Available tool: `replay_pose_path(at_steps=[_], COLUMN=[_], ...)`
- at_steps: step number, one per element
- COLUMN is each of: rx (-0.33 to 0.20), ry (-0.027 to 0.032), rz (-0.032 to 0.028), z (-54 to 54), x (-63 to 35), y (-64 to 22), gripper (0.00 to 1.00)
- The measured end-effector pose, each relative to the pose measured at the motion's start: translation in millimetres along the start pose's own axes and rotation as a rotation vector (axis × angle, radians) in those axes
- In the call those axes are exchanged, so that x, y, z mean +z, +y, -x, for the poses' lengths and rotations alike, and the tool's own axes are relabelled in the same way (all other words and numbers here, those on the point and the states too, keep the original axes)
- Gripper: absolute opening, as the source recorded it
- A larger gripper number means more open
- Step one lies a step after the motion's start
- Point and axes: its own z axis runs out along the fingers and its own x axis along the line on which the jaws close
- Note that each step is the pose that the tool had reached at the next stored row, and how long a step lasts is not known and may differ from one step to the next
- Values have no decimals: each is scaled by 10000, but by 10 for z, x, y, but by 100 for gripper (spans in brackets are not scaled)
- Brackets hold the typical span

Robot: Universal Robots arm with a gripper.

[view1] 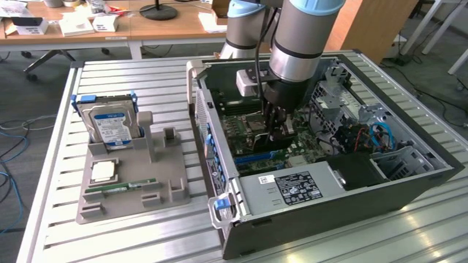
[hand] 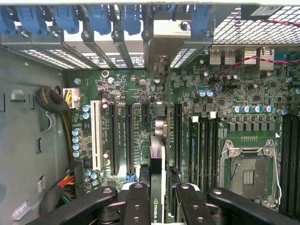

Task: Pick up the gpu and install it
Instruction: 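Insert the gpu into the slot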

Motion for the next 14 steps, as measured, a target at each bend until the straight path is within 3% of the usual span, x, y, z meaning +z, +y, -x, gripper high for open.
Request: replay_pose_path(at_steps=[6,14], rx=[-2,0], ry=[-2,-3], rz=[-2,-51], z=[6,11], x=[12,68], y=[16,26], gripper=[26,26])
